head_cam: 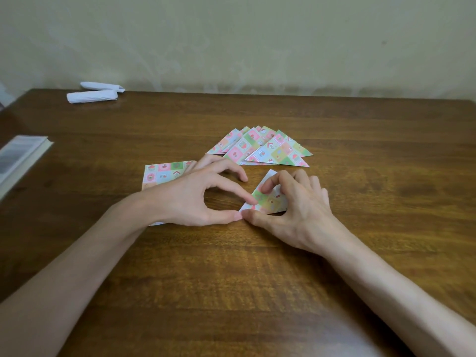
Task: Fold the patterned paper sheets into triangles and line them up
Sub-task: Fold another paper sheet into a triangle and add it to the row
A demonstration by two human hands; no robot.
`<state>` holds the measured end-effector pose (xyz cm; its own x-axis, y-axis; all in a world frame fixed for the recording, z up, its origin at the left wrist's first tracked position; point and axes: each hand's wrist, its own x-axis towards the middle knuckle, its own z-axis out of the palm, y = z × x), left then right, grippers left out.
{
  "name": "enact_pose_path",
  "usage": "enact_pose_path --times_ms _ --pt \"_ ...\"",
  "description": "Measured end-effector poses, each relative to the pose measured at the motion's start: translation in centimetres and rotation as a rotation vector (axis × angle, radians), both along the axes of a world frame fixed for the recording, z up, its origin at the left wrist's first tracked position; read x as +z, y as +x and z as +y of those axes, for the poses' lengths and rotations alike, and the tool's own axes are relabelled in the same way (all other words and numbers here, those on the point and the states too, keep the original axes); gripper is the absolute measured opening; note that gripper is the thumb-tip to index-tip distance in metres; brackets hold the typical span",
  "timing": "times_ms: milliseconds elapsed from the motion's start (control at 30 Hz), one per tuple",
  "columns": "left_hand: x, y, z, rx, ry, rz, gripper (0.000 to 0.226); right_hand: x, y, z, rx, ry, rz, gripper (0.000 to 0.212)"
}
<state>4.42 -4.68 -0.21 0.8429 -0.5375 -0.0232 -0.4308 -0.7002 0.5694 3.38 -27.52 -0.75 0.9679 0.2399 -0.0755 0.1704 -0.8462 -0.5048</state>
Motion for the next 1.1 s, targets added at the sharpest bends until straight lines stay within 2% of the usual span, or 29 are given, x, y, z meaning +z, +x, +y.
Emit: enact_pose_path --times_ms 500,700,900,1100 --pt "0.1 0.0 -0.3 0.028 -0.018 0.024 0.031 0.0 0.5 -1.4 0.041 0.116 -0.022 0.048" --pt "-0.4 -0.1 -1.3 0.089 -0.012 -0.098 0.025 0.0 0.9 -2.1 0.073 0.188 0.005 0.043" --pt "-0.7 -0.1 -1.7 0.111 -0.016 -0.071 0.026 -0.4 1.1 -2.3 0.105 0.214 -0.019 0.041" --pt "-1.1 -0.3 -2.5 0.114 0.011 -0.171 0.026 -0.8 2.0 -3.1 0.111 0.311 0.017 0.044"
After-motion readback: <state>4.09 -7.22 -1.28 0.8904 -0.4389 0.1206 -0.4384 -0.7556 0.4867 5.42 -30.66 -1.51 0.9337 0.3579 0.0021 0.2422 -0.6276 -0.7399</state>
